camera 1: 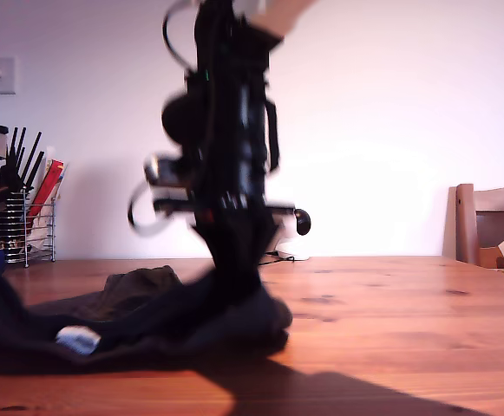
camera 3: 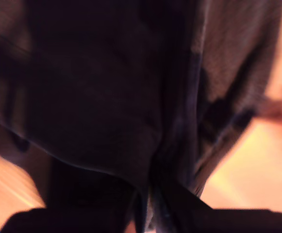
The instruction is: Fold the underwear in front of you. After folding it, place it to the left side.
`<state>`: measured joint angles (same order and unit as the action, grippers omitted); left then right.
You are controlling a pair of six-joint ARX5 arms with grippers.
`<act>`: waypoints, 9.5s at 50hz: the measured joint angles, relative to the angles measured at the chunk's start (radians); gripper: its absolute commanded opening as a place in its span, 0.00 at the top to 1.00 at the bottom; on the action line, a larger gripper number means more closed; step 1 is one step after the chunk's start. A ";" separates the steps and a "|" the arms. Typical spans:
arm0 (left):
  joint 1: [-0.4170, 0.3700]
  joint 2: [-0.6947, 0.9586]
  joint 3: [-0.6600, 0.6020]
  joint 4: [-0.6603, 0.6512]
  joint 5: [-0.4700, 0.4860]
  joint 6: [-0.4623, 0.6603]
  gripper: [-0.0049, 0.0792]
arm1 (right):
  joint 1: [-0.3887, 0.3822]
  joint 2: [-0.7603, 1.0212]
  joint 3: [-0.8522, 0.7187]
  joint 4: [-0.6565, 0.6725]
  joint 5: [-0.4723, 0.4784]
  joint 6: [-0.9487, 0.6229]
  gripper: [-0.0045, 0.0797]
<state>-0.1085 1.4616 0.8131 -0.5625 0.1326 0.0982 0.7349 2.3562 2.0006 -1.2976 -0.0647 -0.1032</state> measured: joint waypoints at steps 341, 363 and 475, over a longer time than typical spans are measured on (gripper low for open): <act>-0.137 0.343 0.266 -0.120 0.114 0.042 0.97 | 0.140 -0.372 -0.183 0.199 -0.035 0.277 0.96; -0.224 0.397 0.279 -0.020 0.250 0.000 0.97 | 0.048 -0.372 -0.183 0.095 -0.034 0.198 0.96; -0.214 0.388 0.260 -0.048 0.590 -0.121 0.87 | 0.115 -0.391 -0.169 0.143 -0.137 0.151 0.96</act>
<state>-0.3229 1.8500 1.0733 -0.6102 0.7227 -0.0223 0.8501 1.9652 1.8317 -1.1542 -0.2020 0.0475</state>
